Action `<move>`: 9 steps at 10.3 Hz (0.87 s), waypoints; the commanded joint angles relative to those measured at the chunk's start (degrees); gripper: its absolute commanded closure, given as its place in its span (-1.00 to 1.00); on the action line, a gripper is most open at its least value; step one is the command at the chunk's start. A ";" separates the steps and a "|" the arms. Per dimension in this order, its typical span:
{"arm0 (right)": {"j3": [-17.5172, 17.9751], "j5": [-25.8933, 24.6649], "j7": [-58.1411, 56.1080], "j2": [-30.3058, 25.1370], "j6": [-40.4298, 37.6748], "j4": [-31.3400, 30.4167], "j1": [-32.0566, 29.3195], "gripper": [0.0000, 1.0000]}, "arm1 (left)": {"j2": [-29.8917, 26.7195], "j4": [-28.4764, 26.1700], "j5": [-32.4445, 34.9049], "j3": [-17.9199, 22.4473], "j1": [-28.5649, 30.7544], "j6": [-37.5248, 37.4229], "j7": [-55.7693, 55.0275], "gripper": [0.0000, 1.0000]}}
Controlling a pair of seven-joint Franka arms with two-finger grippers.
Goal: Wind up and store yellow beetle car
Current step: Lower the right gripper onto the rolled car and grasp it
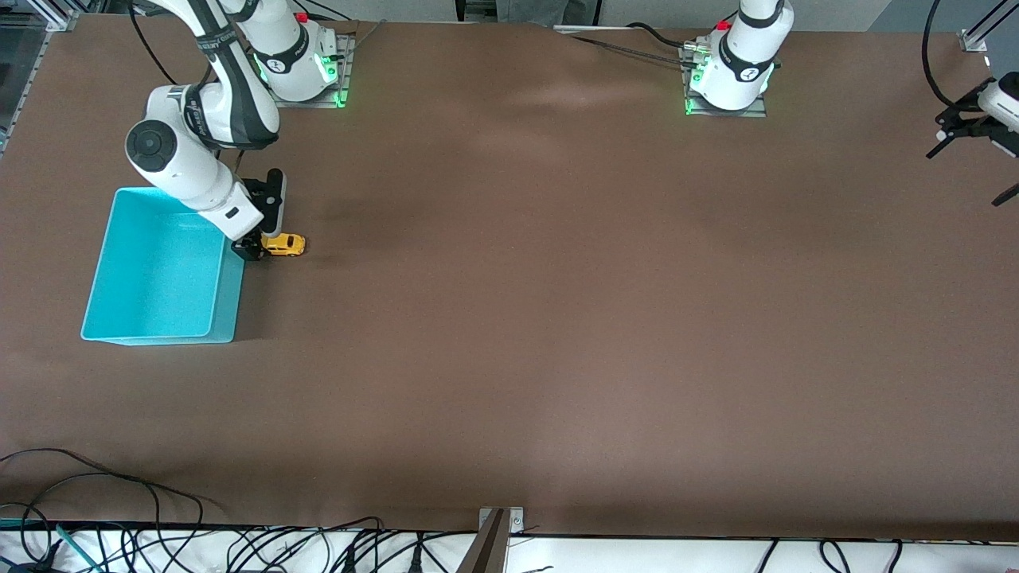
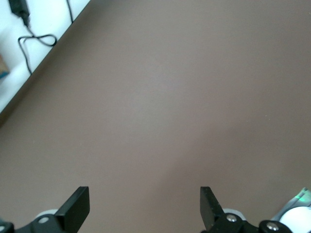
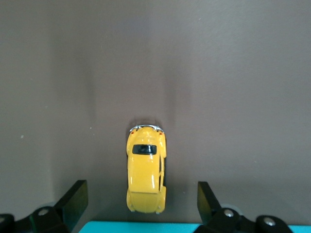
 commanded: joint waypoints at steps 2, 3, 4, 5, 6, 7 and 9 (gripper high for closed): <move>-0.04 -0.86 -2.87 3.62 12.71 -5.26 0.10 -1.00 | 2.20 6.58 3.65 -4.75 -0.02 -6.77 -13.77 -1.00; -0.04 -0.86 -3.40 4.24 13.60 -5.26 0.10 -1.00 | 3.52 7.89 3.03 -4.84 -0.02 -7.65 -17.45 -1.00; -0.22 -0.86 -4.97 5.29 15.00 -5.18 0.01 -1.00 | 4.57 9.12 2.07 -5.10 0.15 -8.87 -24.10 -1.00; -0.31 -0.86 -5.86 6.26 16.41 -5.09 -0.42 -1.00 | 5.19 9.92 -0.03 -5.10 0.16 -10.71 -31.47 -1.00; -0.39 -0.52 -5.43 6.71 17.55 -5.18 -0.51 -0.90 | 5.63 10.62 -1.09 -5.36 -0.02 -11.34 -37.29 -1.00; -0.40 -0.51 -5.08 6.80 17.91 -5.18 -0.60 -0.62 | 7.03 10.80 -1.19 -6.41 -0.28 -11.52 -42.31 -1.00; -0.40 -0.51 -5.34 6.80 17.91 -5.09 -0.51 0.72 | 9.40 14.82 -1.37 -7.03 -0.46 -13.88 -50.85 -1.00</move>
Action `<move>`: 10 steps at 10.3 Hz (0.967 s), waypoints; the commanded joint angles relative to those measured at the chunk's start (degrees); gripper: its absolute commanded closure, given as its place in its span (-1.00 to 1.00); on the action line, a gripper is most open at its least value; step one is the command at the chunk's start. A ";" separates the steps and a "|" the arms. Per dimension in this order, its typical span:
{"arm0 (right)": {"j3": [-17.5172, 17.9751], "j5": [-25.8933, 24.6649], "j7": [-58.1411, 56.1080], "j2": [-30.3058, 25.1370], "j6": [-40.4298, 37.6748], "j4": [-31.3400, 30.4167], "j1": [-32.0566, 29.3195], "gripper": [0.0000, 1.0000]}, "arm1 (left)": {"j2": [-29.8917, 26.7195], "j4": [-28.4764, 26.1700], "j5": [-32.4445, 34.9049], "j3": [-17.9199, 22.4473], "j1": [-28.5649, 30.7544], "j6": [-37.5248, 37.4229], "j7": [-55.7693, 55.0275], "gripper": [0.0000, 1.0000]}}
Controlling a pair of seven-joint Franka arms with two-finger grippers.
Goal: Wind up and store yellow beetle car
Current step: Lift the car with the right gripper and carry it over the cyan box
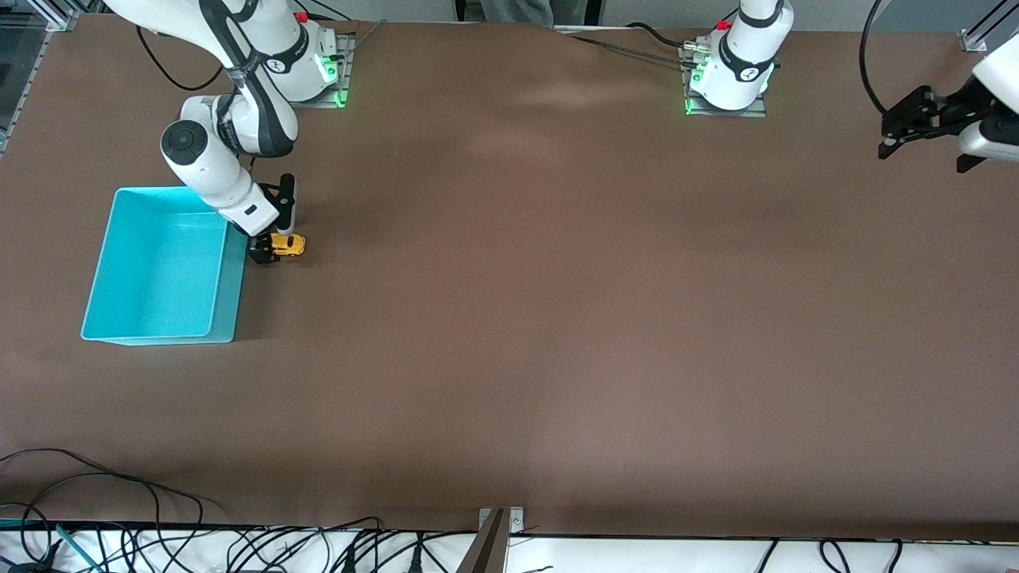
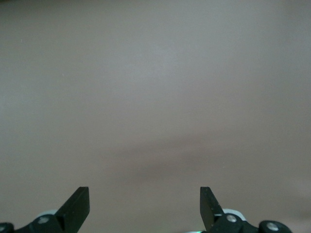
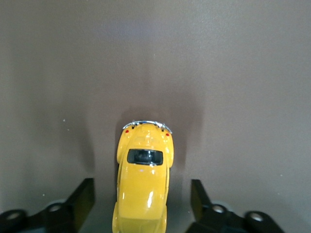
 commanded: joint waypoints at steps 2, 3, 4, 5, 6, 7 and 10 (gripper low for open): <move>-0.09 -0.34 -1.43 -0.47 1.06 -0.06 -0.26 1.00 | 5.05 9.59 -0.82 -3.25 0.40 -5.73 -10.88 -1.00; -0.09 -0.34 -1.43 -0.91 0.89 0.11 -0.26 1.00 | 5.05 9.60 -0.91 -3.26 0.75 -5.73 -10.55 -1.00; -0.01 -0.34 -0.99 -2.56 0.45 0.20 -0.26 1.00 | 5.13 9.42 -0.82 -3.17 0.93 -5.65 -10.38 -1.00; 0.26 -0.34 -0.90 -5.45 -1.38 0.37 -0.18 1.00 | 5.14 8.81 -0.91 -3.17 1.28 -5.56 -10.46 -1.00; 0.26 -0.34 -0.55 -8.44 -4.01 1.07 -0.17 1.00 | 5.14 8.46 -0.91 -3.17 1.72 -5.30 -10.55 -1.00; 0.26 -0.34 -0.37 -10.73 -7.25 2.47 -0.09 1.00 | 4.79 7.41 -1.43 -3.17 2.07 -5.29 -10.81 -1.00; -0.18 -0.16 0.76 -12.69 -23.74 13.34 -0.17 1.00 | 4.43 7.05 -5.92 -3.17 5.06 -5.47 -11.08 -1.00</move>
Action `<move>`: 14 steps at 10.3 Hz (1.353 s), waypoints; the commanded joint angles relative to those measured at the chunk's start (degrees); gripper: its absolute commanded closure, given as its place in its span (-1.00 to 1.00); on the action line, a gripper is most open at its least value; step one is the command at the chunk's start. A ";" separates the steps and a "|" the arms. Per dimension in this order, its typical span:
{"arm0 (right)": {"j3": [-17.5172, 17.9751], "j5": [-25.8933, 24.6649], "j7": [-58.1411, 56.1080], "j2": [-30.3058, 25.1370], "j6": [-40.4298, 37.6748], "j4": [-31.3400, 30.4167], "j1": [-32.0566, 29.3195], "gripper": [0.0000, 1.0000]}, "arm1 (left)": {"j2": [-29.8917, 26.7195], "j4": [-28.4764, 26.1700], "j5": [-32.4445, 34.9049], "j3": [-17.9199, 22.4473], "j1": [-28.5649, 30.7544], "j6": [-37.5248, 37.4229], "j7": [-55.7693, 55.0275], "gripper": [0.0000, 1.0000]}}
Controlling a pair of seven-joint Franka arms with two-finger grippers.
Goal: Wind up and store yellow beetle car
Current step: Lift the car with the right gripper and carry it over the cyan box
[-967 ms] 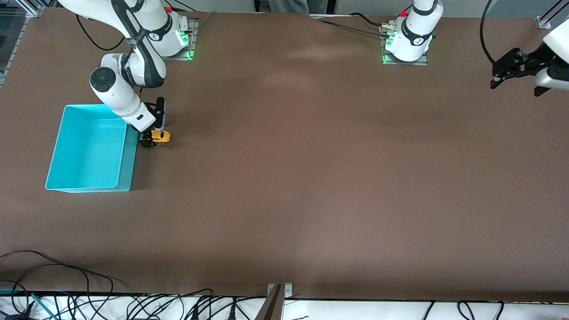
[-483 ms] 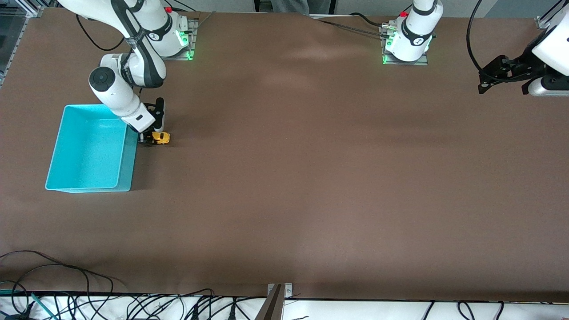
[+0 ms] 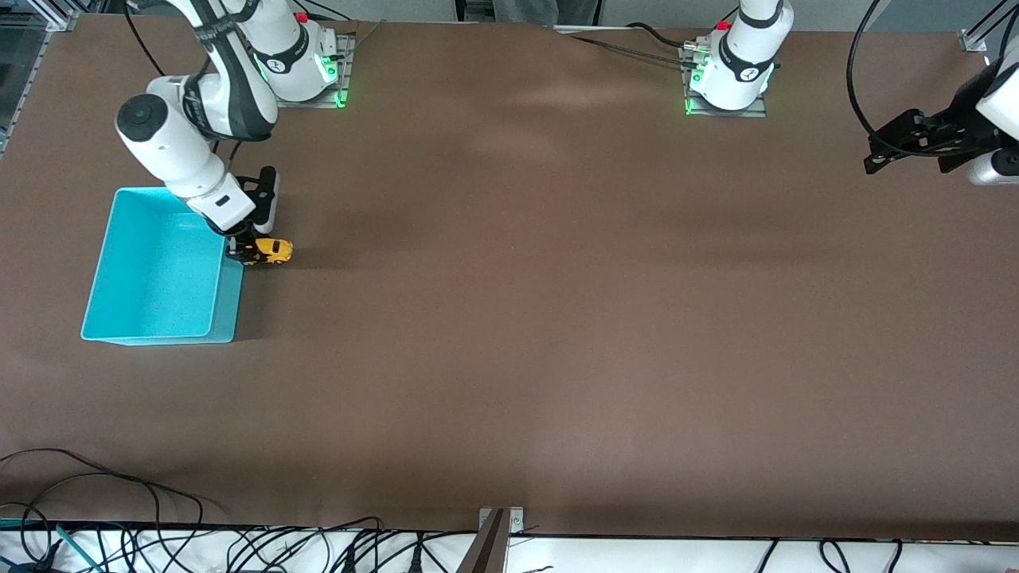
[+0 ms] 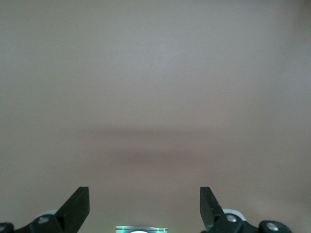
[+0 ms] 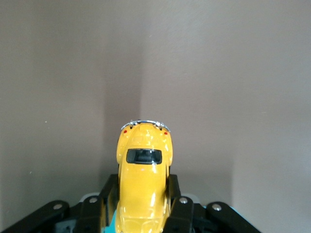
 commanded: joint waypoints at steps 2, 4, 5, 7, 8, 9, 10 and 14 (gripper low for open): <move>-4.91 -0.42 0.99 -0.64 -12.01 8.44 -0.38 1.00 | 0.18 0.65 -1.53 -0.61 0.39 -1.12 -0.70 -1.00; -12.04 -0.69 -0.85 1.72 -11.49 8.36 -0.38 1.00 | 0.36 0.83 -1.44 -0.61 0.29 -1.21 -0.61 -1.00; -15.29 -0.69 -2.33 3.48 -9.83 8.36 -0.46 1.00 | 0.36 0.83 -1.35 -0.61 0.29 -1.21 -0.61 -1.00; -18.56 -0.43 -3.49 7.69 -6.31 7.92 -0.55 1.00 | 0.27 0.74 -1.35 -0.61 0.38 -1.30 -0.61 -1.00; -18.83 -0.25 -5.49 9.19 -5.60 7.75 -1.51 1.00 | 0.27 0.83 -1.35 -0.70 0.29 -1.39 -0.61 -1.00; -18.84 0.10 -6.38 10.51 -4.12 7.40 -2.13 1.00 | 0.27 0.83 -1.35 -0.61 0.38 -2.08 -0.52 -1.00; -18.92 0.19 -6.30 12.18 -2.27 7.48 -3.27 1.00 | 0.36 0.83 -1.35 -0.52 0.64 -2.18 -0.52 -1.00; -18.57 6.05 -6.30 17.72 -1.73 7.48 -5.48 1.00 | 0.45 1.09 -1.27 -0.61 0.47 -2.18 -0.44 -1.00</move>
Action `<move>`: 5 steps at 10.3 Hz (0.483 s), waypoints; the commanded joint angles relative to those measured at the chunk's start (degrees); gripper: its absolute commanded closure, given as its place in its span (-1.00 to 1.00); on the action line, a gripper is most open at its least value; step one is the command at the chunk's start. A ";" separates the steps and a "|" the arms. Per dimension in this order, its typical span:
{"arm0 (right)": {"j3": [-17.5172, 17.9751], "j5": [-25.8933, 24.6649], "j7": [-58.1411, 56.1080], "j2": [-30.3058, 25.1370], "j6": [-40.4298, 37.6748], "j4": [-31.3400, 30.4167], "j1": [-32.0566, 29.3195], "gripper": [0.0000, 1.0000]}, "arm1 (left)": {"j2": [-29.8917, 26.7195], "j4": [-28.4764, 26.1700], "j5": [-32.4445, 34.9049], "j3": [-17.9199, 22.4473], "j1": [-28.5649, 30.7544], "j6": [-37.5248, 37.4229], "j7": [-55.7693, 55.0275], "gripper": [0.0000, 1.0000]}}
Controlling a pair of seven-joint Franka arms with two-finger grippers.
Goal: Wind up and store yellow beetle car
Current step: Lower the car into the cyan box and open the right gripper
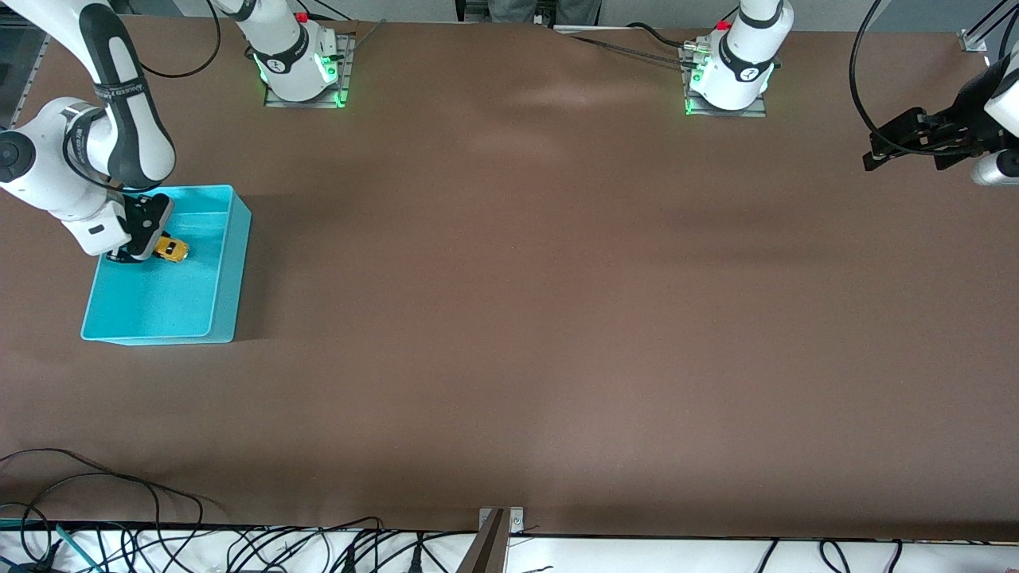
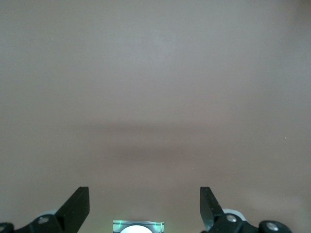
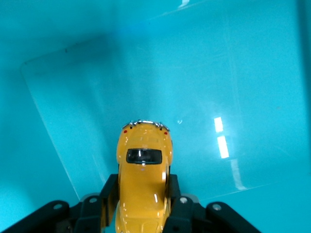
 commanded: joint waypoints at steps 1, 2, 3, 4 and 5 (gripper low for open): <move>0.33 5.43 -1.67 3.60 1.53 0.21 -0.07 1.00 | 0.37 1.18 -0.91 0.06 0.03 -0.91 -0.22 -1.00; 0.42 5.71 -1.76 3.96 1.79 0.21 -0.16 1.00 | 0.37 1.09 -0.82 0.15 0.03 -0.91 -0.40 -1.00; 0.42 5.80 -1.76 3.96 2.06 0.21 -0.16 1.00 | 0.37 1.09 -0.91 0.06 0.03 -0.99 -0.40 -1.00; 0.42 5.80 -1.76 4.40 2.15 0.30 -0.16 1.00 | 0.37 1.18 -0.91 0.06 0.03 -0.99 -0.40 -1.00; 0.42 6.32 -1.76 4.75 2.50 0.30 -0.16 1.00 | 0.37 1.09 -0.82 0.06 0.03 -0.91 -0.40 -1.00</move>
